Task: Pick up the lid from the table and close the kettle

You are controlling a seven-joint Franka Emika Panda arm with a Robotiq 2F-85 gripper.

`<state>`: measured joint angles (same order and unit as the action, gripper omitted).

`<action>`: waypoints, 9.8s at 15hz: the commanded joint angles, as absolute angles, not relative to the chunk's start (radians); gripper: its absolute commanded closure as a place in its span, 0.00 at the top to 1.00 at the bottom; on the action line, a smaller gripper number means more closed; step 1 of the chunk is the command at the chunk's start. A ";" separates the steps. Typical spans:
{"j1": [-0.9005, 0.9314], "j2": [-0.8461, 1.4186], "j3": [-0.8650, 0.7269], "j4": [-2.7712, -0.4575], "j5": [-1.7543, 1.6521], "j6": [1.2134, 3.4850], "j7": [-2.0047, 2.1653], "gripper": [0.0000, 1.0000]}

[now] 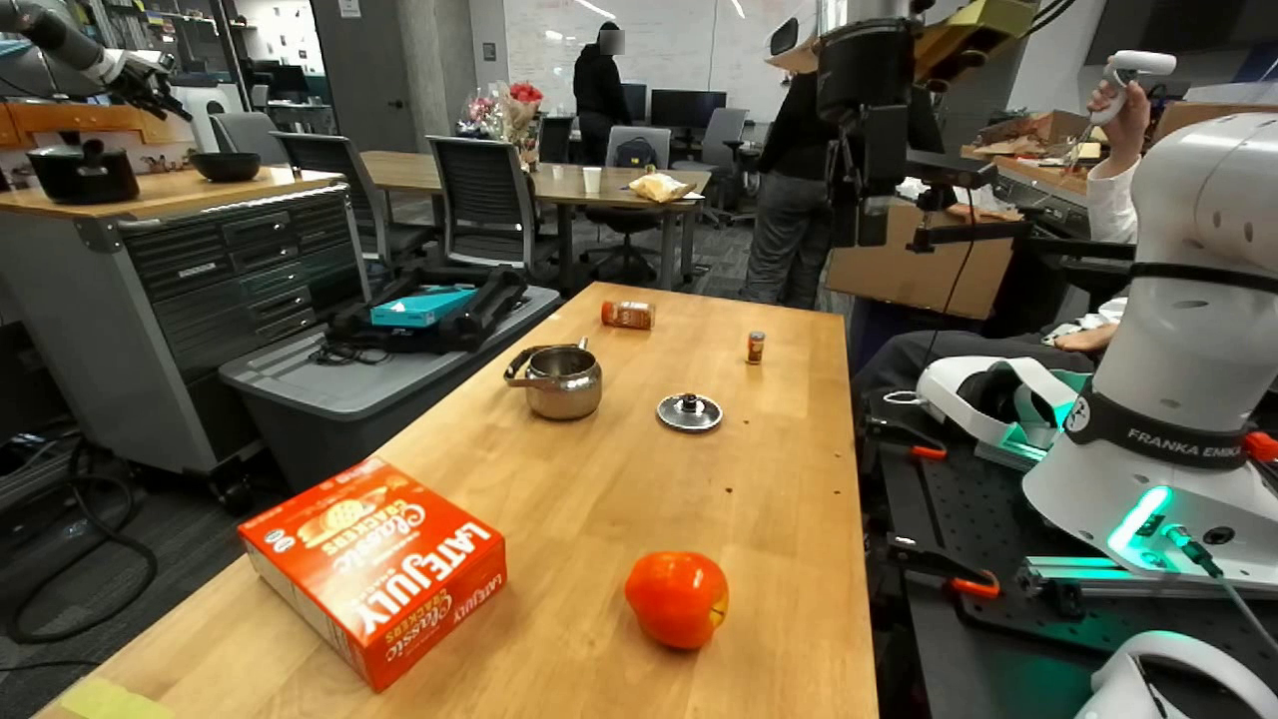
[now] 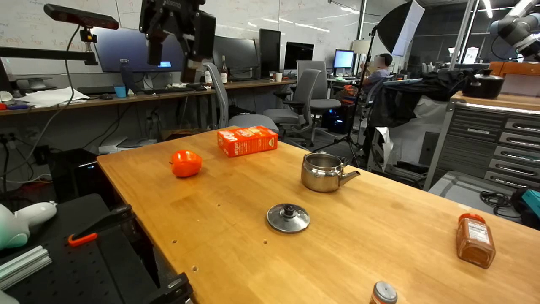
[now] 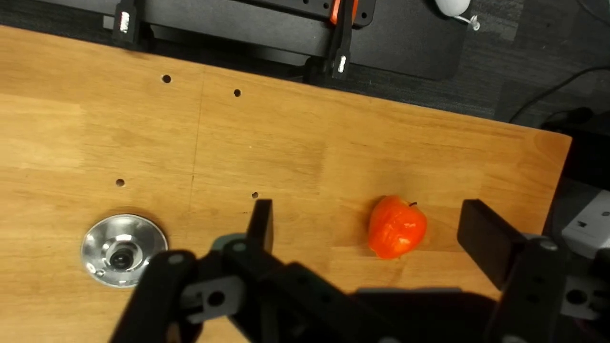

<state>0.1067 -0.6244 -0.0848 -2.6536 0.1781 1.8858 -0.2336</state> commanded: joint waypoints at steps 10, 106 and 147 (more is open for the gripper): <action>0.030 -0.566 -0.059 -2.666 0.108 2.183 -0.163 1.00; -0.227 0.414 0.023 -2.287 0.261 2.566 -0.523 0.12; -0.130 0.357 0.019 -1.911 0.274 2.272 -0.281 0.07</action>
<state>-0.1231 0.2961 0.0138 -2.0079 0.2397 2.3004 -0.2885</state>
